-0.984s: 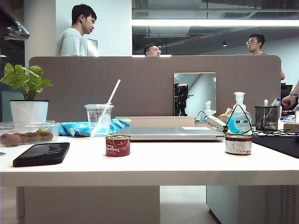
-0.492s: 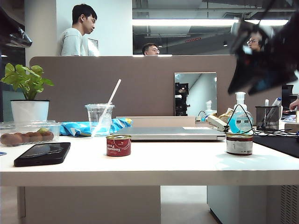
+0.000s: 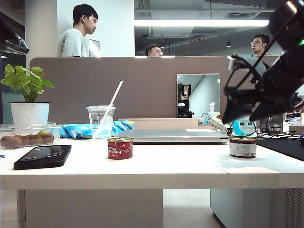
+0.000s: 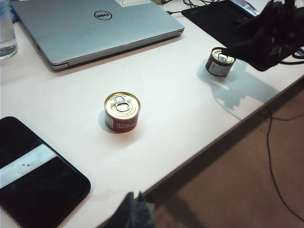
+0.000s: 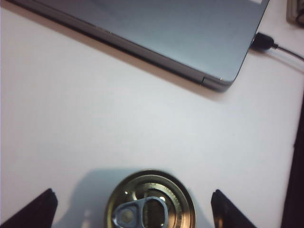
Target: Stack a can of tomatoes on the right onto the can of tomatoes on the left.
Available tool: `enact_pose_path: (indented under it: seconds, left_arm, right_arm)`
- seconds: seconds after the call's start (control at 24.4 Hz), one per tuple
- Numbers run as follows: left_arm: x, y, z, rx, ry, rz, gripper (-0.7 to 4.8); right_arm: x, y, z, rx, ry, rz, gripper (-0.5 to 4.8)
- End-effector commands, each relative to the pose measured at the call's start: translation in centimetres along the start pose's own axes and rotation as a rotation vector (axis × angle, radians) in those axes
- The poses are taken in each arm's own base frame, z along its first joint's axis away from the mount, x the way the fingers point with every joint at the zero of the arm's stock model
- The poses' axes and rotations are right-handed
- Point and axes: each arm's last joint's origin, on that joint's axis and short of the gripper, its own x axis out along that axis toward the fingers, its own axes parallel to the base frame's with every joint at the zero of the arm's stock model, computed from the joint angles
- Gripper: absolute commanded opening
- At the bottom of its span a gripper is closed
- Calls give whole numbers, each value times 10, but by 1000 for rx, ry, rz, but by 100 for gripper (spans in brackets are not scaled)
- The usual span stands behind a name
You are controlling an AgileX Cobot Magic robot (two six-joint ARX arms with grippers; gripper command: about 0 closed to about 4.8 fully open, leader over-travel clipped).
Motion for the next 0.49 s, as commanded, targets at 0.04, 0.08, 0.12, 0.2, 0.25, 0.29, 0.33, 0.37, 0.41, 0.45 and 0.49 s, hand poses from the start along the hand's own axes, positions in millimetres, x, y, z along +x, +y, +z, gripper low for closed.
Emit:
enact_pose_path:
  seconds: [0.04,0.08,0.12,0.2,0.25,0.29,0.33,0.37,0.41,0.45,0.49]
  left_arm:
    - [-1,0,3,16,-17,-2,-4]
    - [-1,-1,3,16,-17,-2,-4]
    - [-1,-1,3,16,-17,-2,-4]
    - [-1,-1,3,15,-17,-2,-4]
    - [-1,-1,3,16,-17,-2,-4]
    - [-1,-1,3,16,-17,-2,-4]
    - [-1,-1,3,16,-17,-2,-4]
    - [-1,-1,3,13,-17,-3,-4]
    - [-1,-1,3,12,-17,-3,-4]
    - [-1,-1,3,12,-17,-4,-4]
    - [-1,-1,3,12,-17,-7,-4]
  right_arm:
    - [11,0,-4,-3,5,3,441]
    - [15,0,-9,1,25,6,441]
    - [18,0,-12,2,36,8,441]
    - [25,0,-17,5,52,10,440]
    - [27,0,-18,5,52,9,440]
    - [29,0,-19,5,54,9,437]
    - [30,0,-20,5,53,9,424]
    - [31,0,-21,5,53,9,407]
    - [32,0,-21,5,53,9,388]
    - [32,0,-21,5,51,9,363]
    - [32,-1,-21,4,46,8,336]
